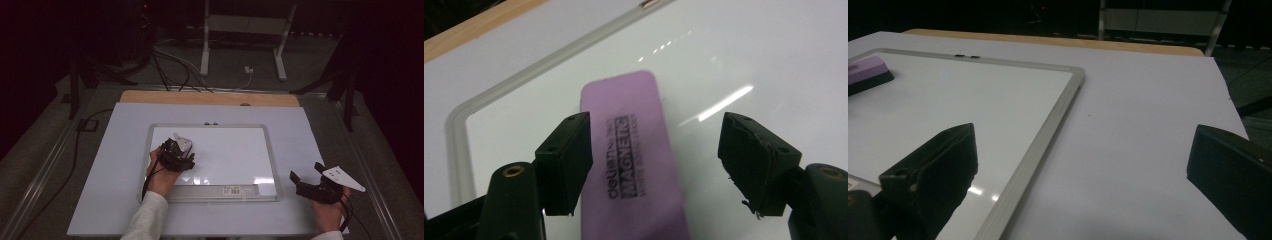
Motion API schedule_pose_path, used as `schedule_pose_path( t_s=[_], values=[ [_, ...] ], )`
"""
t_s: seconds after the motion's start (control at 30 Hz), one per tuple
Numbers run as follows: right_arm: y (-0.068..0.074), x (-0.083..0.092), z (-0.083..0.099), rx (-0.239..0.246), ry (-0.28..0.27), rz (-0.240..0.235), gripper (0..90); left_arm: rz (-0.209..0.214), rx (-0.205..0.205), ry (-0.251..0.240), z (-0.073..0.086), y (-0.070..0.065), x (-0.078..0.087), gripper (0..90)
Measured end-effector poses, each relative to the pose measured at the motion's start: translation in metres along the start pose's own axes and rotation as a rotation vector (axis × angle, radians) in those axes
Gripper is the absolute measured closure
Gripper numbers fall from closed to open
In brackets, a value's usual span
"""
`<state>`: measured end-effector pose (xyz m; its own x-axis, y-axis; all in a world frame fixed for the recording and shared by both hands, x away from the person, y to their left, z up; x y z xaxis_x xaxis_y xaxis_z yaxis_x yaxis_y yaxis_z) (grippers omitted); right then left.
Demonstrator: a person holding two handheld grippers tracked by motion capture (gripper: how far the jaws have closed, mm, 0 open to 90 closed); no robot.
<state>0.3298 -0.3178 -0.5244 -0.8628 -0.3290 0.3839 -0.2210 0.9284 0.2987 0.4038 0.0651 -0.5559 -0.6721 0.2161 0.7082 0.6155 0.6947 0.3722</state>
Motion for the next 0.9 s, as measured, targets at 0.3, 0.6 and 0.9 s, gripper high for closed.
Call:
schedule_pose_path(
  t_s=[0.3,0.6,0.9],
  values=[
    [0.0033,-0.0041,0.0,0.006,0.006,-0.009,0.3,-0.002,-0.037,0.031,0.0077,-0.0031,-0.0063,34.9],
    [0.0,-0.0023,-0.001,-0.003,-0.001,-0.003,0.3,0.0,-0.038,0.03,0.0086,-0.0007,-0.0055,39.2],
    [0.0009,-0.002,0.0001,0.001,0.003,-0.003,0.3,0.003,-0.035,0.036,0.0083,-0.0003,-0.0055,39.9]
  ],
)
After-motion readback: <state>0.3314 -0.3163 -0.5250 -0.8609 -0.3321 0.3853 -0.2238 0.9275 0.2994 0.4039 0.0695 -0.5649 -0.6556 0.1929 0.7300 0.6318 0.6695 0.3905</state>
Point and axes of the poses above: each handheld gripper's, and its own axes: x roughly backward along the jaws, z roughly out of its underside, y roughly to its left, the point moved 10 cm from there along -x, roughly forward along the jaws, and after that the axes turned 15 degrees about -x, right-handed, at the moved point
